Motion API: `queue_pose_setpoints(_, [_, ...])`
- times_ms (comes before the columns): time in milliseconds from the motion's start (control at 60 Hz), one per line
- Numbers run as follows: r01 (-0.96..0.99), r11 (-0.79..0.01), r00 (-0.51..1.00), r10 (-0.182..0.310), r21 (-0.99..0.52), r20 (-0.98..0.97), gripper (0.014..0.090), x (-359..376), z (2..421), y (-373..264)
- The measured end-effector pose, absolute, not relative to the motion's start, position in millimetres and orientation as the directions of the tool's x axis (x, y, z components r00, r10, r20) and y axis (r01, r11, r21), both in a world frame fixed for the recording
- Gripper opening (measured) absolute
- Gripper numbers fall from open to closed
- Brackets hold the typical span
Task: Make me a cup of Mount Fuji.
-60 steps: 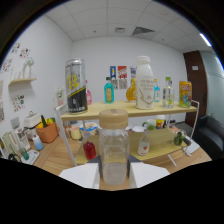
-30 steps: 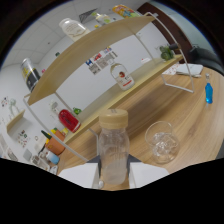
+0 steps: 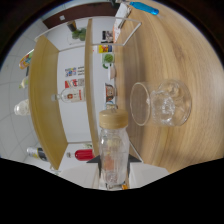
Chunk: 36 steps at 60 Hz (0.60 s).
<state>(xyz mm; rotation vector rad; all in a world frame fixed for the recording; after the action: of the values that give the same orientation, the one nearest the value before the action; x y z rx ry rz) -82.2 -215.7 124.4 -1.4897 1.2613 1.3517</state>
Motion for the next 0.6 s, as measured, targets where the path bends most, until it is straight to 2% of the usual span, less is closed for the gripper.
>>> queue_pose_setpoints(167, [-0.940, -0.197, -0.253, -0.144, 0.278, -0.957, 0.0396, -76, 136, -213])
queue_pose_setpoints(300, [-0.920, -0.189, -0.321, -0.138, 0.343, -0.937, 0.0396, -74, 139, -213])
queue_pose_setpoints(467, [-0.939, -0.206, -0.249, -0.141, 0.275, -0.958, 0.0398, -75, 143, -214])
queue_pose_setpoints(600, [-0.964, -0.257, -0.040, -0.119, 0.069, -0.992, 0.0397, -81, 157, -216])
